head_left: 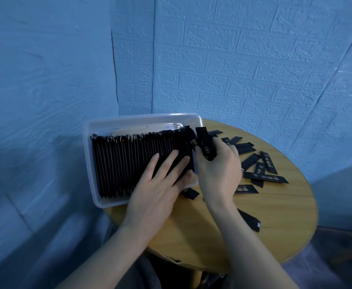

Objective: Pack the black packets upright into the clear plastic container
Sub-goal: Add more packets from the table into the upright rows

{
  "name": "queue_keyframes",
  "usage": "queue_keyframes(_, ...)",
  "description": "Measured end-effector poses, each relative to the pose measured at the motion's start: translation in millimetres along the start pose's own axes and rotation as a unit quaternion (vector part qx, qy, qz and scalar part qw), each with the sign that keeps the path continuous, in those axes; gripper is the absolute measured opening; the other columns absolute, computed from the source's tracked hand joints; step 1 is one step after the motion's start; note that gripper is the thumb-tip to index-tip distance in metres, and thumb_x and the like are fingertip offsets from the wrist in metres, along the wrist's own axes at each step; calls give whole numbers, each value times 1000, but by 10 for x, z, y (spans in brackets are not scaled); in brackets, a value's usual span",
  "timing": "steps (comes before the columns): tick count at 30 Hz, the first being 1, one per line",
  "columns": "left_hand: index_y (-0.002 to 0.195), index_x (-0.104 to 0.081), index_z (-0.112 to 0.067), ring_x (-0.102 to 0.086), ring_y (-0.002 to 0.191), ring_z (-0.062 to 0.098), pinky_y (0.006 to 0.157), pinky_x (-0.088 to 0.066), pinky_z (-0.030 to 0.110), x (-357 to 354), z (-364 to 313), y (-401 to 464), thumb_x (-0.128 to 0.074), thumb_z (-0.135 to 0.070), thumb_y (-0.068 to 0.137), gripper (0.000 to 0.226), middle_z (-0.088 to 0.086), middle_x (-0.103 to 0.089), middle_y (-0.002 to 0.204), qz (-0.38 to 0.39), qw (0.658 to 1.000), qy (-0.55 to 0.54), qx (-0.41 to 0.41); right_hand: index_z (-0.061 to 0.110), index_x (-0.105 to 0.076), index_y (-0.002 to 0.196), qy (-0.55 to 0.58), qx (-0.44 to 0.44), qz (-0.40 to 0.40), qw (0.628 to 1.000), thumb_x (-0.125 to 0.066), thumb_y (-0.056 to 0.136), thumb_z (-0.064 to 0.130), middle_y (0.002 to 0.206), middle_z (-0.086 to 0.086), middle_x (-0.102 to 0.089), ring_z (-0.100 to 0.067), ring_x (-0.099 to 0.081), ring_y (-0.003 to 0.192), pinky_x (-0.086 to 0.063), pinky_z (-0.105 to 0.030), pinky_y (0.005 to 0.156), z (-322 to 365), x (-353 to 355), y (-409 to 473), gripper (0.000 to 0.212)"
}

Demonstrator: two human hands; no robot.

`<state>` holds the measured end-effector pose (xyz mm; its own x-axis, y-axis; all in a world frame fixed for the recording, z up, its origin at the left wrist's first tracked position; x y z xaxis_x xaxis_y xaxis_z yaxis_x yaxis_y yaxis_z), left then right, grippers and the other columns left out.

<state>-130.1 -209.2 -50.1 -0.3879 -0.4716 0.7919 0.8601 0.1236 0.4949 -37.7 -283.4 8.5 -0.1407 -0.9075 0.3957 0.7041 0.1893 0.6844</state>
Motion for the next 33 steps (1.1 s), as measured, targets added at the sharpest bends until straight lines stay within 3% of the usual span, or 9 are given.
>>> queue_keyframes(2, 141, -50, -24, -24, 147, 28, 115, -18, 52, 4, -1, -8, -18, -13, 84, 67, 4, -35, 156, 1, 1000, 8, -2, 17, -65, 93, -8, -21, 16, 1000, -63, 89, 30, 84, 6, -60, -18, -54, 83, -35, -30, 54, -44, -70, 0, 14)
queue_keyframes(5, 142, -49, -24, -22, 148, 28, 115, -17, 52, 8, -3, -7, -18, -12, 85, 66, 5, -33, 158, 2, 1000, 6, -5, 17, -62, 90, -8, -14, 27, 1000, -62, 90, 31, 87, 5, -57, -17, -53, 74, -36, -27, 51, -38, -100, -26, 14)
queue_keyframes(8, 141, -51, -23, -23, 148, 28, 115, -18, 52, 7, 7, 2, -17, -11, 84, 68, 4, -35, 157, 1, 1000, 4, 1, 19, -56, 79, -13, -21, 34, 999, -62, 89, 33, 76, 7, -58, -17, -54, 67, -35, -27, 49, -48, -92, -32, 19)
queue_keyframes(14, 141, -51, -23, -24, 148, 28, 116, -18, 52, -3, 6, -4, -17, -11, 85, 67, 4, -36, 156, 5, 1000, 1, 3, 20, -56, 70, -77, 39, 21, 996, -67, 87, 38, 49, 2, -52, -19, -42, 43, -19, -19, 41, 21, -66, -62, 27)
queue_keyframes(19, 145, -46, -22, -22, 148, 29, 115, -18, 53, -11, 3, -11, -17, -11, 86, 67, 4, -34, 157, 5, 1000, 1, 1, 21, -52, 66, -73, 67, 19, 995, -69, 87, 38, 43, 7, -44, -15, -36, 38, -19, -18, 39, 36, -33, -46, 32)
queue_keyframes(23, 145, -44, -23, -27, 146, 29, 115, -26, 54, 45, -15, -18, -20, -11, 85, 66, 4, -35, 156, -16, 1000, -14, -6, 21, -47, 70, -125, 63, 80, 987, -60, 91, 42, 49, 3, -52, -21, -48, 44, -30, -25, 43, 51, -87, -22, 33)
queue_keyframes(27, 144, -43, -21, -26, 146, 30, 115, -20, 53, 81, -43, -21, -22, -11, 85, 63, 5, -36, 155, -32, 999, -17, -27, 17, -51, 79, -193, 61, 158, 966, -50, 94, 46, 65, -1, -61, -23, -54, 61, -33, -30, 51, 72, -131, 43, 32)
queue_keyframes(33, 148, -35, -24, -15, 150, 28, 117, -14, 52, 42, -69, -10, -28, -14, 87, 62, 4, -27, 159, -9, 999, -12, -36, 18, -55, 85, -144, 44, 187, 971, -52, 92, 49, 68, -1, -62, -25, -55, 65, -38, -32, 57, 11, -103, 51, 31)
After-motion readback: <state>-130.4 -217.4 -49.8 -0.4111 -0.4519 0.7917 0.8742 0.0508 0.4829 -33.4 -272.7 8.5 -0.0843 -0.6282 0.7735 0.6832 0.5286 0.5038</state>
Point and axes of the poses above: each hand's wrist, its own y-axis towards the middle knuckle, its own x-axis out of the back of the hand, z = x × y, the point moved 8 cm from there along y, towards the middle knuckle
